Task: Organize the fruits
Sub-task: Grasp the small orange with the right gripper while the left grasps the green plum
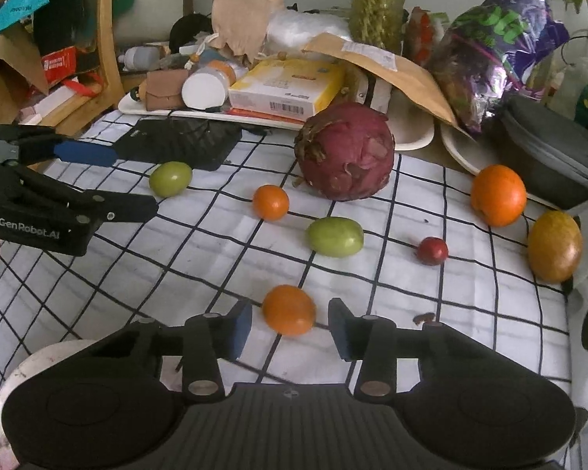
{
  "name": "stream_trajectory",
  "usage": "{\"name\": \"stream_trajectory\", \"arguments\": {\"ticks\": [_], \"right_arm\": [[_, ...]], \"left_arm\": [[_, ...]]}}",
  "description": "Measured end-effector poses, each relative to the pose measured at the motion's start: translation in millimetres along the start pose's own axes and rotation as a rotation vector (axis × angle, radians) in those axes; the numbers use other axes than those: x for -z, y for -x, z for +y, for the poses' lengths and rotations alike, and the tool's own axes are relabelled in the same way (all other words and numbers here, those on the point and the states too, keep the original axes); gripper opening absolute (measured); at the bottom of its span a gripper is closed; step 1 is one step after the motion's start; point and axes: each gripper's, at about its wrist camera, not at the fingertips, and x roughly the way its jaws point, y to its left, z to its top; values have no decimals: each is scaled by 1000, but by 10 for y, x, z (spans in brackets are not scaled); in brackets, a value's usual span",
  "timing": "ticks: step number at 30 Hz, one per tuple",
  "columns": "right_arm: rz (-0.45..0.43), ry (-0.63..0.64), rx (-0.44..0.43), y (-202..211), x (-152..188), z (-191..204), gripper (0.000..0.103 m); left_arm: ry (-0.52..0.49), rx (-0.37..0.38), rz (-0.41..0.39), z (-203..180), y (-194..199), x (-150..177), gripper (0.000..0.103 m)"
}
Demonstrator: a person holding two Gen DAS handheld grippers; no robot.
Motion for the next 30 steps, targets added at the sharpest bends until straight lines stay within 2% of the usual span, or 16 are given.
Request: {"name": "stream_trajectory", "arguments": {"ticks": [3, 6, 8, 10, 11, 14, 15, 17, 20, 21, 24, 30], "right_arm": [[10, 19, -4, -63, 5, 3, 43], [7, 35, 1, -64, -1, 1, 31], [10, 9, -14, -50, -11, -38, 31], [9, -3, -18, -48, -19, -64, 31], [7, -5, -13, -37, -18, -75, 31], [-2, -13, -18, -11, -24, -104, 31], [-6, -15, -18, 1, -26, -110, 31], [-11, -15, -20, 17, -28, -118, 31], [-14, -27, -20, 23, -32, -144, 31], [-15, -29, -20, 25, -34, -147, 31], [-23, -34, -20, 54, -29, -151, 31], [-43, -44, -22, 156, -9, -136, 31]], "left_arm": [[-6, 22, -6, 3, -44, 13, 81], [-29, 32, -16, -22, -84, 13, 76], [-35, 29, -27, -28, -116, -3, 76], [-37, 16, -30, -23, -161, -25, 67], [-34, 11, -28, -11, -187, -39, 57], [-10, 4, -8, 44, -288, -65, 51], [-3, 4, -1, 63, -317, -65, 43], [9, 8, 18, 100, -388, -65, 36], [23, 13, 15, 133, -413, -65, 34], [30, 19, 18, 140, -408, -71, 28], [29, 57, 14, 126, -369, -73, 28], [-6, 58, 17, -9, -253, -55, 28]]}}
